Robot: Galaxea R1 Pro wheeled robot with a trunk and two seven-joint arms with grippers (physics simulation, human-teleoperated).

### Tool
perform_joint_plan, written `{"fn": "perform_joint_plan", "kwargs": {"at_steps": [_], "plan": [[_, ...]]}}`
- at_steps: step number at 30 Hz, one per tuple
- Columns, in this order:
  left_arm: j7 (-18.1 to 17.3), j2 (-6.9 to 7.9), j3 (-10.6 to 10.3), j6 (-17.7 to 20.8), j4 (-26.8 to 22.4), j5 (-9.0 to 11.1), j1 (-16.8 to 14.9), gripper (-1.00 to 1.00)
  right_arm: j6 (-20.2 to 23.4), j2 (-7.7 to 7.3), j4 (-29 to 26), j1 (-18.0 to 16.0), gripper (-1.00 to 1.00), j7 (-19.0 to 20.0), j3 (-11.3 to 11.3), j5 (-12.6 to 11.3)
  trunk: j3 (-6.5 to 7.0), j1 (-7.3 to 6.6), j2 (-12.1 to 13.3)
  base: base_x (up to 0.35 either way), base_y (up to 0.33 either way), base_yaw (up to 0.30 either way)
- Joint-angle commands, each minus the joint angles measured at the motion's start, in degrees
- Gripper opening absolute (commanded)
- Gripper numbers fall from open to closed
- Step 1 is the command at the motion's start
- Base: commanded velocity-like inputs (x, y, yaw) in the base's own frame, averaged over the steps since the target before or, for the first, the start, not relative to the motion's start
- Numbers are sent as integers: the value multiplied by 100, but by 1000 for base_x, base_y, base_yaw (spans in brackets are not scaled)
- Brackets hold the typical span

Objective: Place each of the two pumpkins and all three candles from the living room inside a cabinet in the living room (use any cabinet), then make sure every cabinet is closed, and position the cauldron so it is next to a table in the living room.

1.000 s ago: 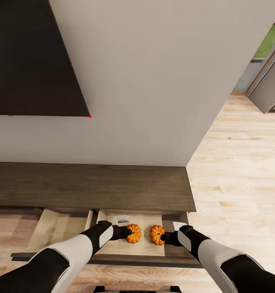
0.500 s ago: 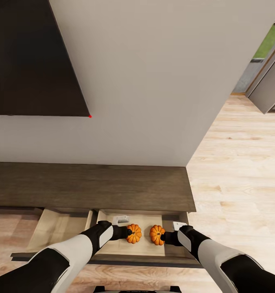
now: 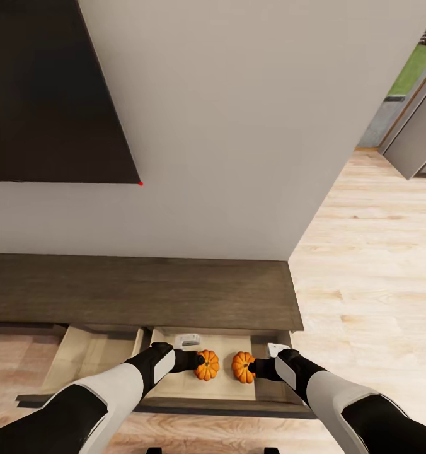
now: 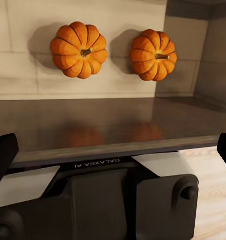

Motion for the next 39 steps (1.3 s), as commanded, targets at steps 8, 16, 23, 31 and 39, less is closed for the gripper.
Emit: {"fn": "perform_joint_plan", "kwargs": {"at_steps": [8, 16, 23, 31, 39], "plan": [[-7, 0, -48, 11, 2, 48, -5, 100, 24, -2, -5, -3, 100, 9, 47, -41, 69, 3, -9, 0, 0, 0], [-7, 0, -48, 8, -4, 48, -5, 100, 24, -2, -5, -3, 100, 9, 47, -42, 145, 3, -9, 0, 0, 0], [-7, 0, -47, 4, -3, 46, -5, 100, 24, -2, -5, -3, 100, 9, 47, -44, 212, 3, -9, 0, 0, 0], [-9, 0, -46, -6, -4, 40, -5, 100, 24, -2, -1, -3, 100, 9, 47, -43, 288, 3, -9, 0, 0, 0], [-11, 0, -48, -350, -3, 44, 2, 100, 24, -2, 4, -3, 100, 1, 47, -37, 365, 3, -9, 0, 0, 0]]}}
